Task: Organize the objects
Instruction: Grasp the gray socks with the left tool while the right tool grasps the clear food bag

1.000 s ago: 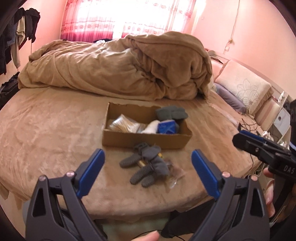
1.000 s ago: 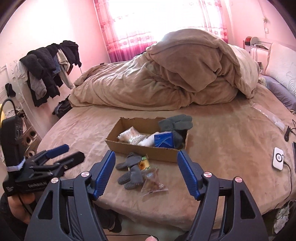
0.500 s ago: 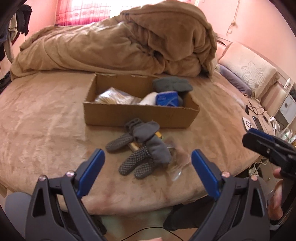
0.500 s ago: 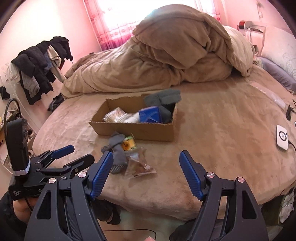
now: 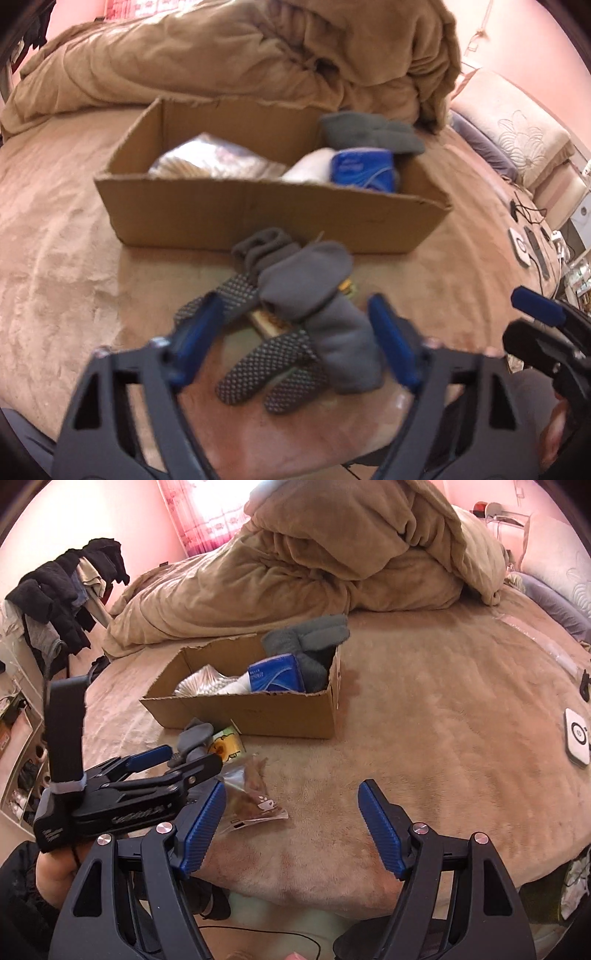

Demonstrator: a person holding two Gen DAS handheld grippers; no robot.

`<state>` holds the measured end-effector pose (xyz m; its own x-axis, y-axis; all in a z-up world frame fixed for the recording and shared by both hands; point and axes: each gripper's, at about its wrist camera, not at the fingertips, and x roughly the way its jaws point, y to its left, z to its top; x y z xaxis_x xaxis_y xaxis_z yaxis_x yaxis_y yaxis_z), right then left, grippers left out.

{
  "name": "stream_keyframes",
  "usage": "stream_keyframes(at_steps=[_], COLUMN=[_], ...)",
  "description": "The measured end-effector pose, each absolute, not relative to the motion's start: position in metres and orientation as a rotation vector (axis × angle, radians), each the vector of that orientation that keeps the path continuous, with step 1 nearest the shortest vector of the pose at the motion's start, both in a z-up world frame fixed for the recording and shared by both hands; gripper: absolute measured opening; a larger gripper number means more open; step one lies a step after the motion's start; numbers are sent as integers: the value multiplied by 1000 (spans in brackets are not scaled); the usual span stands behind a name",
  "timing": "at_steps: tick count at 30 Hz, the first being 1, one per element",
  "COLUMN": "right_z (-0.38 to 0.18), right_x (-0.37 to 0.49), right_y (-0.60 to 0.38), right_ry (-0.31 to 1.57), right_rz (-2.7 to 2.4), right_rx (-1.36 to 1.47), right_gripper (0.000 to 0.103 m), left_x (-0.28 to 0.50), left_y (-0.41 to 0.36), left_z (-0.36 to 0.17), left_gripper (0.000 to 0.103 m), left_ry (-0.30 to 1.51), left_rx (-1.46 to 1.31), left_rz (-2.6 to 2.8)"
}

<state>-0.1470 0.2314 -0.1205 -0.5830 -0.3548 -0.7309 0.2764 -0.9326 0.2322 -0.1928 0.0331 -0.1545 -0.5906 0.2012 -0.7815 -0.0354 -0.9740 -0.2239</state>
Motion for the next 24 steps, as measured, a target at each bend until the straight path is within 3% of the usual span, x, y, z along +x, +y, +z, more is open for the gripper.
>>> stream_keyframes(at_steps=[4,11,17,20,24], right_z=[-135,-158,-180,-191,-185], right_x=[-156,-172,-182,-183,-177], right_y=[218,172,153,153,158], right_ry=[-102,27,99,106,89], right_rz=[-2478,-2400,-2384,-2377,-2396], right_rx=[1215,1204,1297,1354,1349], right_gripper=[77,77,76,59,55], left_x=[-194,-189,-183,-174,-163], left_y=[25,9,-8,-13,-17], left_z=[-162,-165,-162,-159,-154], left_gripper=[58,33,26,25,25], left_ry=[-311,-354,-394,-397,-391], left_rx=[-1338,-1306,-1281,-1273,-1263], left_rz=[2669,2643,2641,2646,2654])
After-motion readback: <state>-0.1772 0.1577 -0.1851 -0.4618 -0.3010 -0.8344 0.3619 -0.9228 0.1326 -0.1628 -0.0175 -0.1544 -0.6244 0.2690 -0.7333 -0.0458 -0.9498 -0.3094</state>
